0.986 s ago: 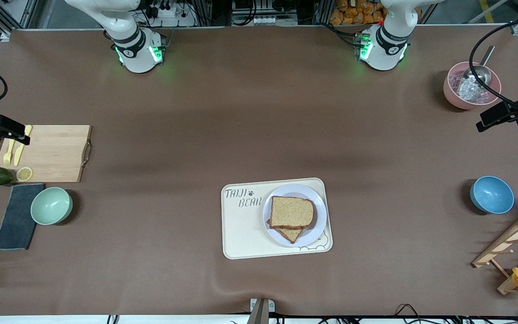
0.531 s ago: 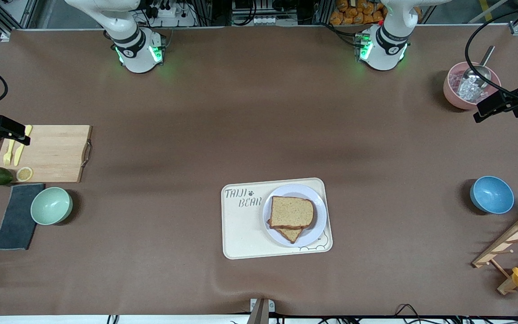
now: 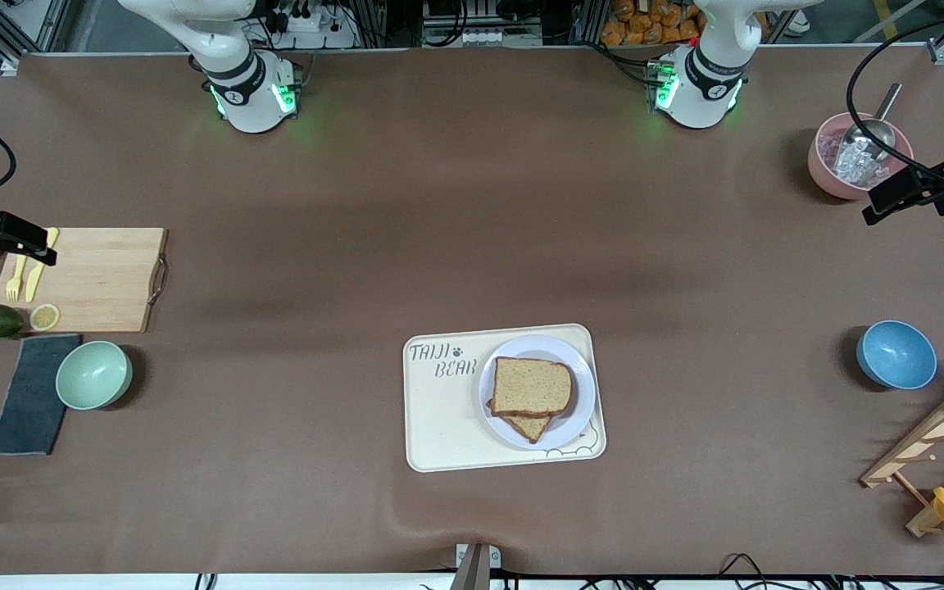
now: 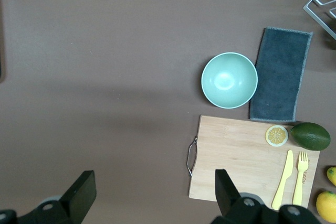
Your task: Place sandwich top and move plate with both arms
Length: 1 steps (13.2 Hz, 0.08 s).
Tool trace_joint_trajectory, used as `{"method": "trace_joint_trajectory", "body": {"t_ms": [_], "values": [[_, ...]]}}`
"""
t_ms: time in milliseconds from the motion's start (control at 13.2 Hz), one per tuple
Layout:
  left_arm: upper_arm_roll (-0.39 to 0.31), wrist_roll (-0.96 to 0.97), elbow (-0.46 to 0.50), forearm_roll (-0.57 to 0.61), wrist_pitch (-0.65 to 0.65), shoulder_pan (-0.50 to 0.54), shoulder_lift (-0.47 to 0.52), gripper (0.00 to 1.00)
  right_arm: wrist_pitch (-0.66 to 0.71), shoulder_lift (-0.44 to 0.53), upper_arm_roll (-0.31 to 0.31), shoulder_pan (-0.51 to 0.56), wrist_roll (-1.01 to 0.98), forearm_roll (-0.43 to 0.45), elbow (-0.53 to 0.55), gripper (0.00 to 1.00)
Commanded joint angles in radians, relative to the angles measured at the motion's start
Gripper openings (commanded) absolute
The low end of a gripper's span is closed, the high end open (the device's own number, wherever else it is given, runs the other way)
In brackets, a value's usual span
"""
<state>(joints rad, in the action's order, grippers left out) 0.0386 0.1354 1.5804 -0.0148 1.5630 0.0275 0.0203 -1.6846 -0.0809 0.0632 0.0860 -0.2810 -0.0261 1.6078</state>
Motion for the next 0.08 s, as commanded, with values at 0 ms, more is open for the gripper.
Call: {"method": "trace_joint_trajectory", "body": {"t_ms": [0], "values": [[0.004, 0.001, 0.001, 0.015, -0.014, -0.03, 0.009, 1.0, -0.006, 0.003, -0.003, 0.008, 0.003, -0.008, 0.001, 1.0]]}}
